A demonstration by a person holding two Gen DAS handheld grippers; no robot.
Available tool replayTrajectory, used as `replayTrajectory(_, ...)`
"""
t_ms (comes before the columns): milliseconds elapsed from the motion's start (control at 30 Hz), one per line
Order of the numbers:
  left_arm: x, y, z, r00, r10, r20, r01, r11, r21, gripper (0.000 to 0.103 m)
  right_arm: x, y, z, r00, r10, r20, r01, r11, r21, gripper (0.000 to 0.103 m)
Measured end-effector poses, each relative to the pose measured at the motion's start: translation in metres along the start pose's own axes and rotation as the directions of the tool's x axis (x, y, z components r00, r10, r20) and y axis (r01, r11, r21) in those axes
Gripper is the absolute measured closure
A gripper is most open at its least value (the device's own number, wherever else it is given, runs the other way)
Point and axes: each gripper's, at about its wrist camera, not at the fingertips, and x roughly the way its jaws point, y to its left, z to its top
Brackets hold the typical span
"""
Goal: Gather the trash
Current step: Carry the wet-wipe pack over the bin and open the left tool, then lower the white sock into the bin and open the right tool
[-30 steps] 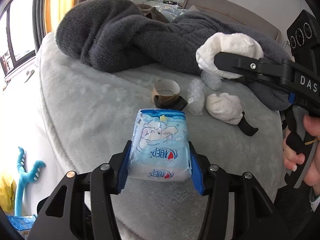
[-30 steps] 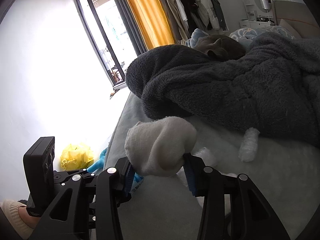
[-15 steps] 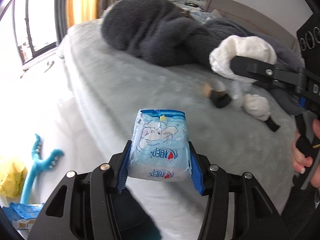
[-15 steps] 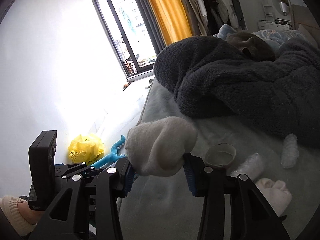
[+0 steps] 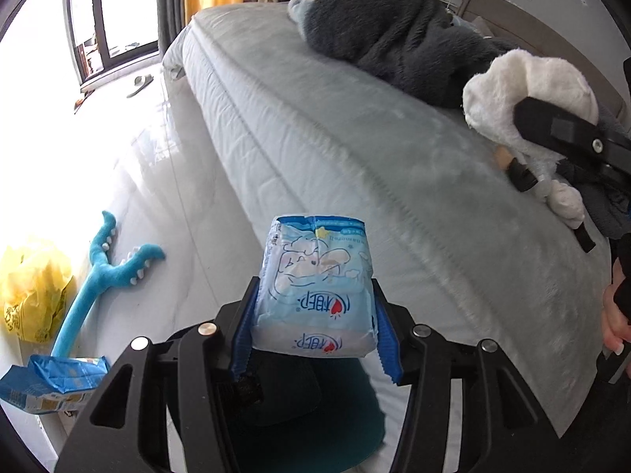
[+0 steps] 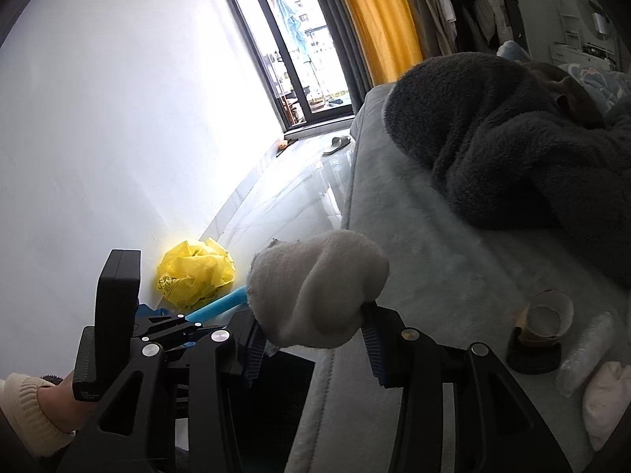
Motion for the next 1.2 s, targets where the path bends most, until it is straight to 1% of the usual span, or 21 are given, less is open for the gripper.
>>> replayTrajectory(233,0.011,0.034,-0.022,0.995,0.022,-0.099,-0.027,0.999,-0.044,0.048,0.031,0.031,-0.004,0.997,0.049,-0.054,-0.051,0.998,-0.032,0.059)
replayTrajectory(367,0.013,0.047,-0.035,0.99,0.019,-0.142,-0.027,0.998,-0.055,0.048,0.046,0.048,-0.008,0.994,0.067,-0.082,-0.071,0.996,-0.047,0.059)
replayTrajectory(500,0.017,0.059,-0.048,0.98,0.003,-0.199,-0.017,0.998,-0.065,0.048,0.065,0.06,-0.01,0.99,0.073,-0.12,-0.08,0.995,-0.053,0.059)
replayTrajectory(667,0.022,0.075,-0.066,0.962,-0.027,-0.273,0.004,0.996,-0.086,0.047,0.086,0.077,-0.015,0.982,0.087,-0.17,-0.099,0.993,-0.064,0.059)
replayTrajectory(733,0.022,0.08,-0.072,0.956,-0.028,-0.291,0.003,0.996,-0.084,0.044,0.093,0.083,-0.018,0.977,0.095,-0.191,-0.109,0.992,-0.064,0.059)
replayTrajectory(800,0.019,0.082,-0.076,0.957,-0.02,-0.288,-0.001,0.997,-0.071,0.033,0.1,0.088,-0.02,0.972,0.102,-0.212,-0.118,0.991,-0.064,0.059)
replayTrajectory(833,0.016,0.085,-0.078,0.959,-0.014,-0.283,-0.005,0.998,-0.066,0.031,0.104,0.091,-0.022,0.969,0.104,-0.225,-0.122,0.99,-0.067,0.059)
replayTrajectory(967,0.004,0.098,-0.081,0.968,-0.014,-0.249,-0.009,0.996,-0.089,0.026,0.12,0.101,-0.032,0.957,0.099,-0.271,-0.125,0.989,-0.082,0.059)
replayTrajectory(1067,-0.01,0.11,-0.08,0.982,0.004,-0.19,-0.026,0.993,-0.115,0.025,0.13,0.104,-0.04,0.947,0.093,-0.307,-0.124,0.989,-0.081,0.059)
replayTrajectory(1200,-0.028,0.121,-0.075,0.993,0.02,-0.117,-0.037,0.989,-0.146,0.023,0.142,0.107,-0.05,0.932,0.086,-0.351,-0.121,0.989,-0.082,0.059)
